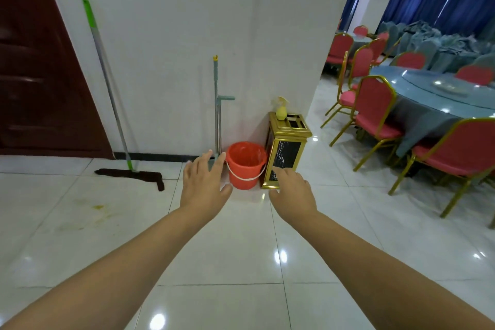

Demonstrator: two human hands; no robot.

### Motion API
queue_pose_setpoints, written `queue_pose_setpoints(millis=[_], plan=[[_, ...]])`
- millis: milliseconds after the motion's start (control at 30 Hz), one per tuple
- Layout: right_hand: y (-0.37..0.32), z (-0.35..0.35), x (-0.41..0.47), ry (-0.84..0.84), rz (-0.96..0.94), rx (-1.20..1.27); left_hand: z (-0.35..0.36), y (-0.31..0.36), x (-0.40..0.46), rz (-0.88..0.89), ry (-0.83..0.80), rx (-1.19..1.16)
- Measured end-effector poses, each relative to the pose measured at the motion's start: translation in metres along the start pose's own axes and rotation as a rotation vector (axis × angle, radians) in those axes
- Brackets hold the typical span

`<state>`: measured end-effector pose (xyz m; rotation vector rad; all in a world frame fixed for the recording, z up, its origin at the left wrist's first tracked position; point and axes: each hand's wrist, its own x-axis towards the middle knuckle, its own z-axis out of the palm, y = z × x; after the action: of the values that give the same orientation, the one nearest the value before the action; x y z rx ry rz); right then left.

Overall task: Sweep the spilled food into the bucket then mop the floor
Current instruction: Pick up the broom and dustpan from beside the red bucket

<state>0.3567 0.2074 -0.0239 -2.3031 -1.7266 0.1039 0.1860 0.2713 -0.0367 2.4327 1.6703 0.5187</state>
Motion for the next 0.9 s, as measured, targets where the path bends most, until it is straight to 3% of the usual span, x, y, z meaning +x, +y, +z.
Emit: queue_pose_setpoints(millis=[500,900], plan=[[0.045,0.036,0.218,-0.083,0.022,0.097,0.071,-0.006,0.212,-0.016,-0.071,-0.148],[0.114,0.092,0.409,-0.175,-0.032,0.156,0.142,0.008,0.371,-0.21,-0.105,-0.231]])
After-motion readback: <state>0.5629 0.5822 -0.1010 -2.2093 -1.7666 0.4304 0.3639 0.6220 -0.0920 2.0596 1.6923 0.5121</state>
